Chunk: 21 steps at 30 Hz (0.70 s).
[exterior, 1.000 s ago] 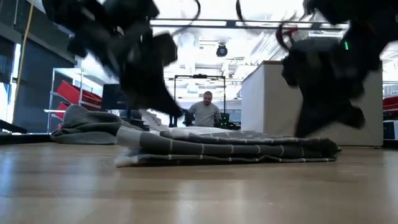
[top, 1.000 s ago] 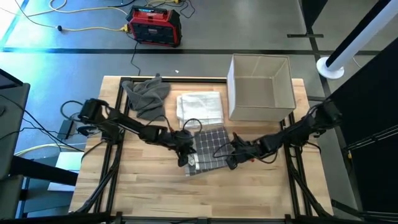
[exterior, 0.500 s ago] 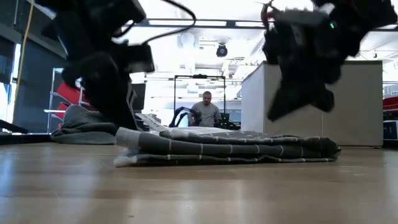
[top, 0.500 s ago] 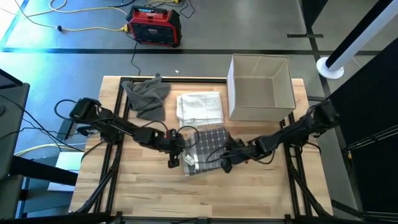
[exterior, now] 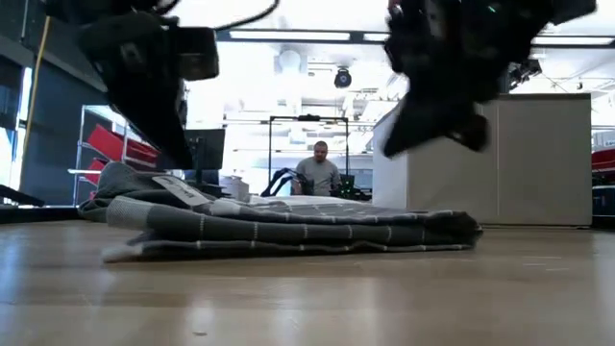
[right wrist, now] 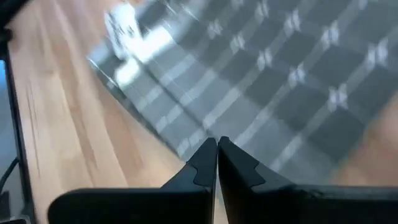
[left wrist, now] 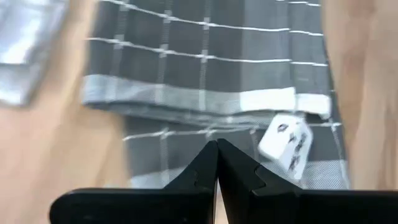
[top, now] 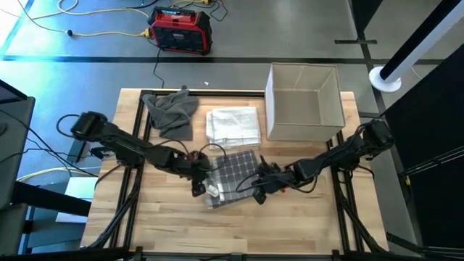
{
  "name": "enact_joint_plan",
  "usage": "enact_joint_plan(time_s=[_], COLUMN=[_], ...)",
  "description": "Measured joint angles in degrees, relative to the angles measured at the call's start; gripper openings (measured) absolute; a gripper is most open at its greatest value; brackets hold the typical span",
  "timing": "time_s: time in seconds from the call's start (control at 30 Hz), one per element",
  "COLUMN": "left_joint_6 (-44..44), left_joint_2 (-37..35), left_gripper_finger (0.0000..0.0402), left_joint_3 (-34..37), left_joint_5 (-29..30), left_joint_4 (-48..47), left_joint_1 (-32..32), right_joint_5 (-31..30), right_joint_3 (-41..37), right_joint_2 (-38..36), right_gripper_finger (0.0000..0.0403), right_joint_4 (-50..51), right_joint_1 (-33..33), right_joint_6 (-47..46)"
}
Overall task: Fold towel
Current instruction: Fold the gray patterned towel
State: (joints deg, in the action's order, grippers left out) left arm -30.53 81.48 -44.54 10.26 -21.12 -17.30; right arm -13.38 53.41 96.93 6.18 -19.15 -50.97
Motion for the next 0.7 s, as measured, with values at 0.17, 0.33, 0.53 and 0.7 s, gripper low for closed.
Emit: enact_joint_plan(time_s=[0.17, 0.33, 0.53, 0.7], left_joint_6=[0.6, -1.2, -4.5, -6.3], left_joint_2=[-4.4, -4.3, -4.3, -4.3], left_gripper_finger=[0.0, 0.0, 0.0, 0.0], left_joint_3=[0.1, 0.6, 0.7, 0.7], left_joint_5=[2.8, 2.7, 2.4, 3.8], left_joint_4=[-5.1, -5.9, -8.7, -9.1], left_joint_1=[-1.5, -1.8, -4.4, -7.0], right_joint_5=[3.5, 5.5, 5.3, 3.0], right_joint_3=[4.0, 5.3, -0.6, -7.8], right_joint_2=[6.1, 11.3, 7.7, 0.1], right_gripper_finger=[0.0, 0.0, 0.0, 0.0], right_joint_4=[-2.7, -1.2, 3.8, 11.4], right_joint_1=[4.2, 7.0, 3.9, -1.4], right_joint_6=[6.2, 0.6, -9.0, -18.8])
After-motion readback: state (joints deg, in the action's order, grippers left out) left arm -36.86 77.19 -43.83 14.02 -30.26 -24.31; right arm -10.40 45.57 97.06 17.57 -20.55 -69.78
